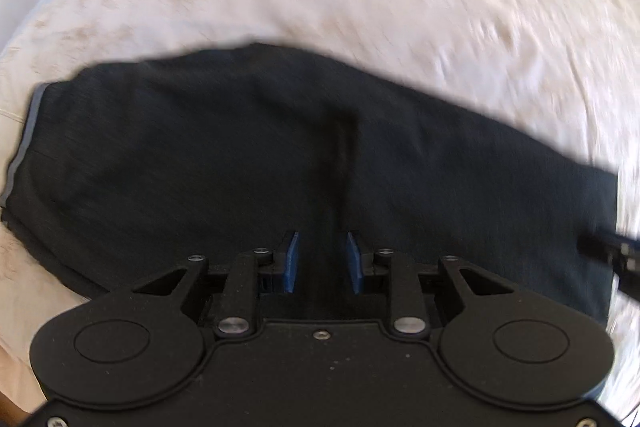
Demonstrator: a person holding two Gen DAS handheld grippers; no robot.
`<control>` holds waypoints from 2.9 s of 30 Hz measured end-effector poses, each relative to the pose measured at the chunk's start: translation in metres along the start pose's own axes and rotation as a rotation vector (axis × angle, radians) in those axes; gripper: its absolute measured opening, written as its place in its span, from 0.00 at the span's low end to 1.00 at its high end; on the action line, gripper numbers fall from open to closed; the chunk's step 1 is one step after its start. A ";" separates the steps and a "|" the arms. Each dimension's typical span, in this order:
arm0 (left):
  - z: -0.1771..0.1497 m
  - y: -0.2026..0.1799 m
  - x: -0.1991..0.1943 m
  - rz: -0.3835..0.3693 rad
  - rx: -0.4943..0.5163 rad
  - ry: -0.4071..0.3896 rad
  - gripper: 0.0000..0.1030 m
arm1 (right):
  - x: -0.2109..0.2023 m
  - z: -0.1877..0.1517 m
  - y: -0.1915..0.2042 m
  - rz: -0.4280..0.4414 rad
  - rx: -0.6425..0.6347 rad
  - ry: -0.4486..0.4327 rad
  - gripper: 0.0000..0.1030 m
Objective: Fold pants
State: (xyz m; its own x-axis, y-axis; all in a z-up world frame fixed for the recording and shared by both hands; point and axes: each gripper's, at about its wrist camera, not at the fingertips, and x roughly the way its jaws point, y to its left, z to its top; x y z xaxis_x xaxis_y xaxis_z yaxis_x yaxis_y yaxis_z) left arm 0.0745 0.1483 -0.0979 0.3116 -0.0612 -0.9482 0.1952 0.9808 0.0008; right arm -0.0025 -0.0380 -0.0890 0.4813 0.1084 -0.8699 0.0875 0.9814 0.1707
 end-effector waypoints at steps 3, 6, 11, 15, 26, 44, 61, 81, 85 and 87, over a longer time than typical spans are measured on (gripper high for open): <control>-0.009 -0.005 0.017 0.034 0.051 0.058 0.40 | 0.012 -0.004 0.000 -0.042 -0.018 0.049 0.27; -0.006 0.004 0.011 -0.006 0.061 0.060 0.41 | 0.016 -0.011 0.001 -0.087 -0.011 0.106 0.25; 0.006 0.054 -0.018 -0.025 0.026 -0.005 0.41 | 0.001 -0.017 0.012 -0.126 0.043 0.109 0.26; 0.018 0.128 -0.030 0.005 -0.076 -0.035 0.41 | -0.016 -0.016 0.030 -0.136 0.088 0.061 0.26; 0.018 0.332 -0.030 0.096 -0.371 -0.011 0.42 | -0.018 -0.002 0.108 -0.130 0.105 0.021 0.26; 0.003 0.365 0.019 -0.129 -0.506 0.026 0.66 | -0.005 0.011 0.190 -0.135 0.057 0.046 0.26; 0.013 0.292 -0.063 -0.089 -0.273 -0.267 0.28 | -0.005 0.006 0.179 -0.088 0.038 0.064 0.26; -0.008 -0.042 -0.095 -0.259 0.102 -0.244 0.29 | -0.055 -0.024 0.011 -0.058 0.147 0.025 0.26; -0.020 -0.072 -0.072 -0.187 0.130 -0.154 0.32 | -0.060 -0.026 -0.015 -0.057 0.156 0.027 0.27; -0.025 -0.067 -0.077 -0.186 0.109 -0.157 0.34 | -0.062 -0.025 -0.022 -0.044 0.161 0.020 0.27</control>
State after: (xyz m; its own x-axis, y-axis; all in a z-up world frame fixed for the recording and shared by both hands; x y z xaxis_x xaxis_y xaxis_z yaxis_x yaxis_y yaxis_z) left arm 0.0139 0.0924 -0.0330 0.3998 -0.2750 -0.8744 0.3590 0.9247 -0.1267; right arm -0.0566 -0.0623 -0.0501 0.4565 0.0706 -0.8869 0.2477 0.9474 0.2029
